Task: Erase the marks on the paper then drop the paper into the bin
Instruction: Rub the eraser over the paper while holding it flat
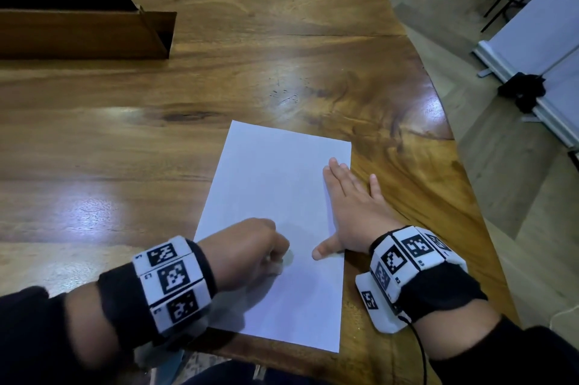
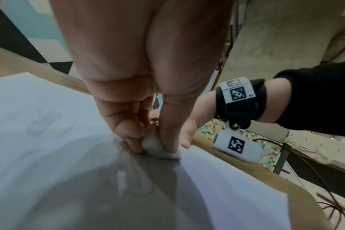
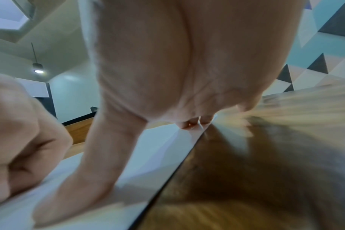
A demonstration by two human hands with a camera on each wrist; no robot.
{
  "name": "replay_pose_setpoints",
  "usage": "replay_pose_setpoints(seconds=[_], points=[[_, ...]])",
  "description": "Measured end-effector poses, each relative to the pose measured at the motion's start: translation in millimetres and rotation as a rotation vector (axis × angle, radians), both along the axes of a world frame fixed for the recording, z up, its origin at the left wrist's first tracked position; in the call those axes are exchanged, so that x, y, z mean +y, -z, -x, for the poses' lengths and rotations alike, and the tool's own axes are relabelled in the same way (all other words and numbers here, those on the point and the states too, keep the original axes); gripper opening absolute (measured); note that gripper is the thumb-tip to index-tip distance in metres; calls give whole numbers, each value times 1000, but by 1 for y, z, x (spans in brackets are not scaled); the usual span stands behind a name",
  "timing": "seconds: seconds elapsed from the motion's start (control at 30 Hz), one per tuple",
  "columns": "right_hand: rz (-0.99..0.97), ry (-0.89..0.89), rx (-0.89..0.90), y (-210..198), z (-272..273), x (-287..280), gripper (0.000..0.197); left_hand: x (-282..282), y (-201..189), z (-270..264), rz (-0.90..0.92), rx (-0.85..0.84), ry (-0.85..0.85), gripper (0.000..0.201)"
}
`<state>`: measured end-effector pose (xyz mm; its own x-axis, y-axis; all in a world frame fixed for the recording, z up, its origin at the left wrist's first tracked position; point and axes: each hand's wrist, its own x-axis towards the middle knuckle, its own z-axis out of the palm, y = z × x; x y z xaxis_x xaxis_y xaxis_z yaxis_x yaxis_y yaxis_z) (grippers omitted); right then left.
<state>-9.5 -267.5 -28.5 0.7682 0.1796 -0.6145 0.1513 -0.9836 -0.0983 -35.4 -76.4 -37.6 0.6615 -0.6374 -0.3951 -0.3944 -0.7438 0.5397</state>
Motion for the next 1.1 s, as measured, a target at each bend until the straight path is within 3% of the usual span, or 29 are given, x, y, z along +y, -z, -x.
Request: replay_pose_setpoints(seconds=[0.13,0.37,0.5,0.63,0.7,0.87,1.0,1.1], points=[[9,-21,17,2,1,-1,147,-3,-7,-15,-70,67,-14,15],[32,-39,33,1,1,0,151,-43,-16,-57,-19,-81,-113,15],[21,-35,30,2,1,-1,151,-47,-13,-47,-42,-125,-42,5],[15,-38,28,3,1,-1,151,-31,-9,-17,-68,41,214,10],[14,-37,29,3,1,-1,151,-31,-10,-22,-69,65,199,10],[19,-31,25,2,1,0,150,-42,-9,-38,-27,-150,38,6],[20,-34,28,2,1,0,151,-27,-8,-15,-103,25,237,8],[17,-31,26,1,2,0,150,-28,-10,-19,-81,35,199,7]])
